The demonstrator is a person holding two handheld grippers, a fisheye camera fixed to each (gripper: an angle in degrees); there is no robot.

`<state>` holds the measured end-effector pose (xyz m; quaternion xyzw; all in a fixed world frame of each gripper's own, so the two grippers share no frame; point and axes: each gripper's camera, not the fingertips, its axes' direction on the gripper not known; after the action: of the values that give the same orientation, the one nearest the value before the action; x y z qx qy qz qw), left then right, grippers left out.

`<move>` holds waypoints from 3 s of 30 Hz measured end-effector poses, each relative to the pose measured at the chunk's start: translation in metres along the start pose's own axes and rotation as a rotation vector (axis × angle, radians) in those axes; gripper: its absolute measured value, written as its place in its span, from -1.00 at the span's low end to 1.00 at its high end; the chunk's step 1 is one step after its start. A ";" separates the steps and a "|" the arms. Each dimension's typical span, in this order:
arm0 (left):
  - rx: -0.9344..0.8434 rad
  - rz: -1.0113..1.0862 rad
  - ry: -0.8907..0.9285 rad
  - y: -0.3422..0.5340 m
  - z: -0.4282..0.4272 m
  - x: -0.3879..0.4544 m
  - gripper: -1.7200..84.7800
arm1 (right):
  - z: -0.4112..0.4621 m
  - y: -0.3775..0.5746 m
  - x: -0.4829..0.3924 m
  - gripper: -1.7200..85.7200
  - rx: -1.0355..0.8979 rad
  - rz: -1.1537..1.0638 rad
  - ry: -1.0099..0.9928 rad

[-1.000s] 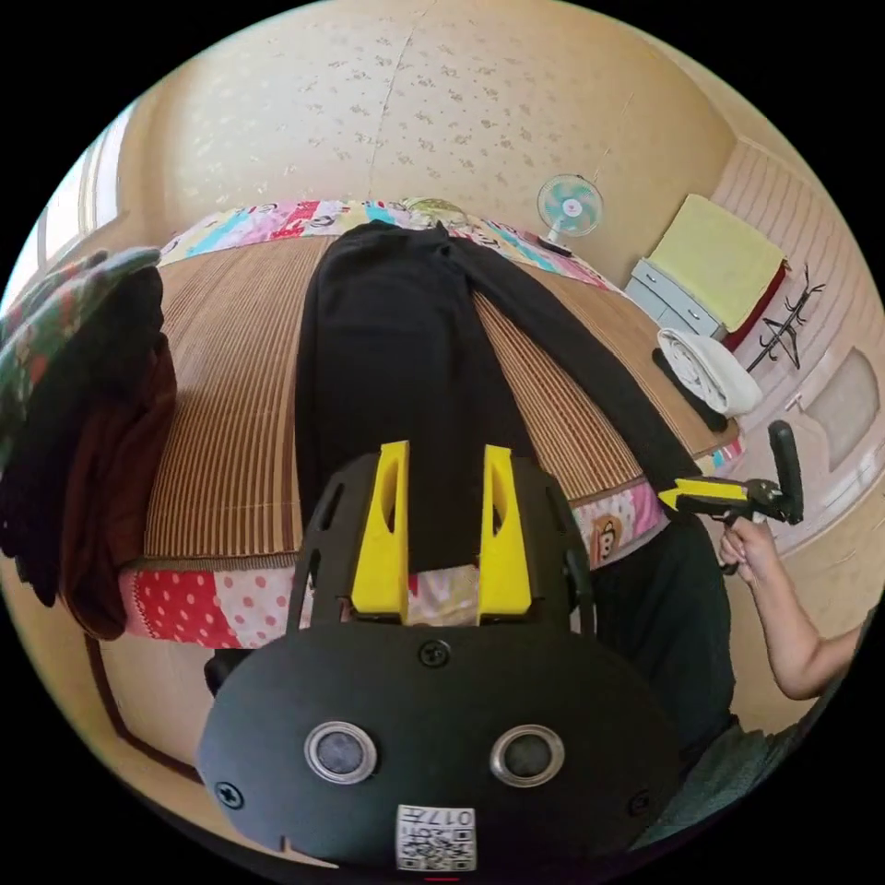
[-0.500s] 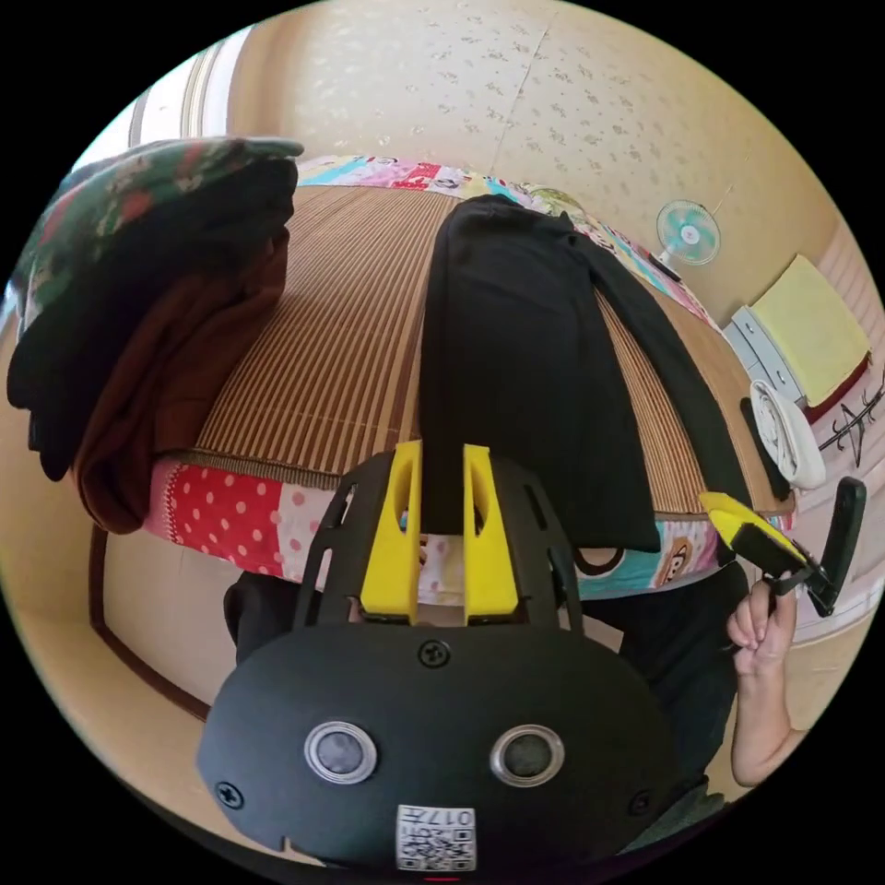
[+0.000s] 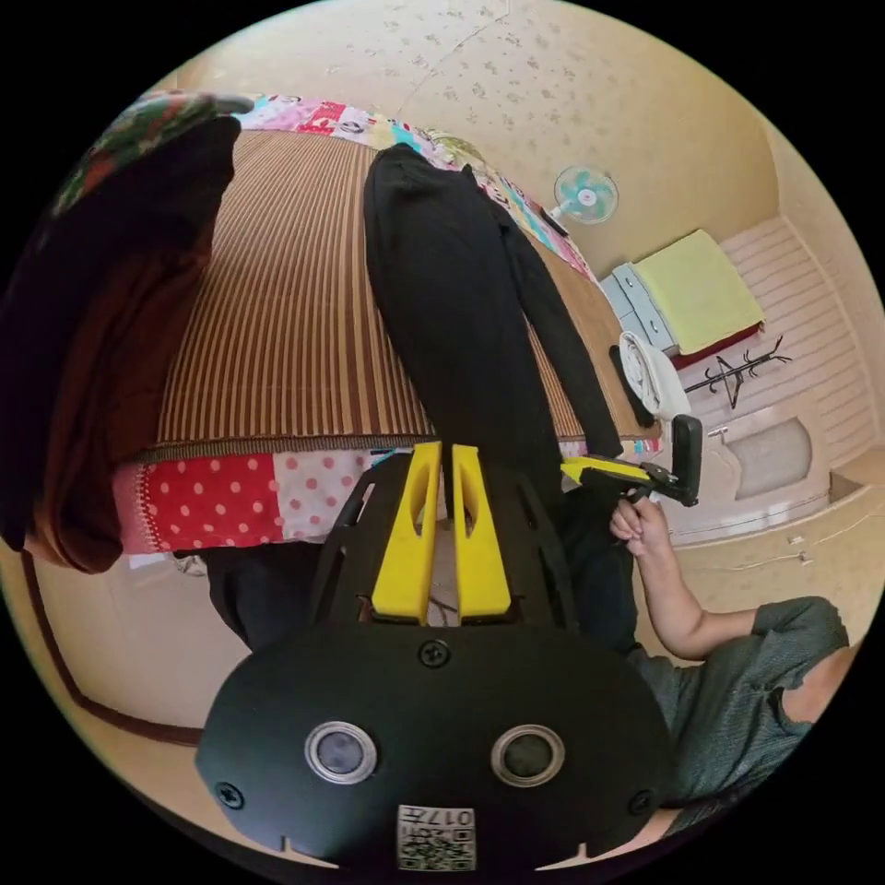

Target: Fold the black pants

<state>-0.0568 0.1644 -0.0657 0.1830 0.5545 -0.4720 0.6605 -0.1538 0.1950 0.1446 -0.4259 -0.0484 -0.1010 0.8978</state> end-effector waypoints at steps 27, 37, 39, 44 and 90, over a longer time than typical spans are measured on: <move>0.094 0.258 0.181 0.022 0.028 0.094 -0.96 | -0.136 0.144 0.127 -0.88 0.631 0.547 0.301; 0.101 0.094 0.402 0.014 0.032 0.083 -0.71 | -0.012 0.008 -0.107 -0.90 0.492 -0.182 0.289; 0.083 0.037 0.515 0.005 0.038 0.074 -0.65 | 0.039 0.000 -0.117 -0.90 0.404 -0.218 0.293; -0.001 0.052 0.577 -0.035 0.061 0.079 -0.53 | 0.149 0.000 -0.109 -0.90 0.230 -0.163 0.289; -0.270 0.415 0.262 -0.091 0.102 0.038 -0.96 | 0.297 -0.636 0.182 -0.90 0.274 0.208 1.158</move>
<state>-0.0775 0.0264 -0.0420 0.2624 0.6437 -0.2211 0.6841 -0.1181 0.0066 0.8443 -0.1846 0.4777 -0.2211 0.8300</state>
